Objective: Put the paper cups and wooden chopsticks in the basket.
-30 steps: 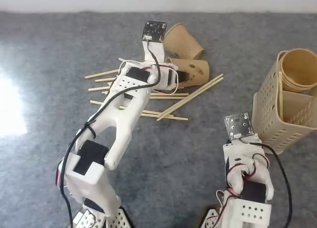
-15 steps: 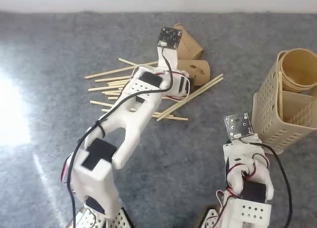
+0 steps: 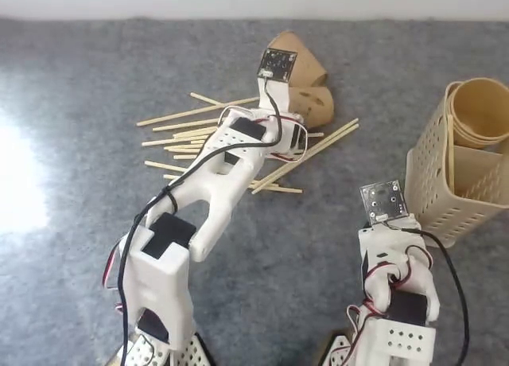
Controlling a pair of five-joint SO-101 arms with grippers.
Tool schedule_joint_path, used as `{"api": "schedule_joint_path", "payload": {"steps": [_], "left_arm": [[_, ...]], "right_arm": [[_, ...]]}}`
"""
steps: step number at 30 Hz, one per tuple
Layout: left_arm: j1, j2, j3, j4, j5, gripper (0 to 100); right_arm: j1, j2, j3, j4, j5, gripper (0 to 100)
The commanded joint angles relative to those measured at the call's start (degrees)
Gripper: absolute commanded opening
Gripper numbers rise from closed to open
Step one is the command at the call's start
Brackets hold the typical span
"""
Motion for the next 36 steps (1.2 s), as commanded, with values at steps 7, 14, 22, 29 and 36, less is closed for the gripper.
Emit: {"api": "schedule_joint_path", "payload": {"steps": [7, 14, 22, 29, 36], "left_arm": [[0.4, -2.5, -3.1, 1.1, -8.4, 1], [2.2, -12.5, -2.9, 8.2, -12.7, 1], [1.4, -22.9, -2.9, 15.7, -12.8, 1], [1.4, -31.9, -2.9, 19.5, -17.7, 1], [1.7, -44.0, -2.9, 24.8, -20.2, 1]], "right_arm": [[0.2, -0.2, 0.8, -1.1, -0.2, 7.3], [0.2, -0.2, 0.8, -1.1, -0.2, 7.3], [0.2, -0.2, 0.8, -1.1, -0.2, 7.2], [0.2, -0.2, 0.8, -1.1, -0.2, 7.2], [0.2, -0.3, 0.6, -1.7, -0.2, 7.2]]}}
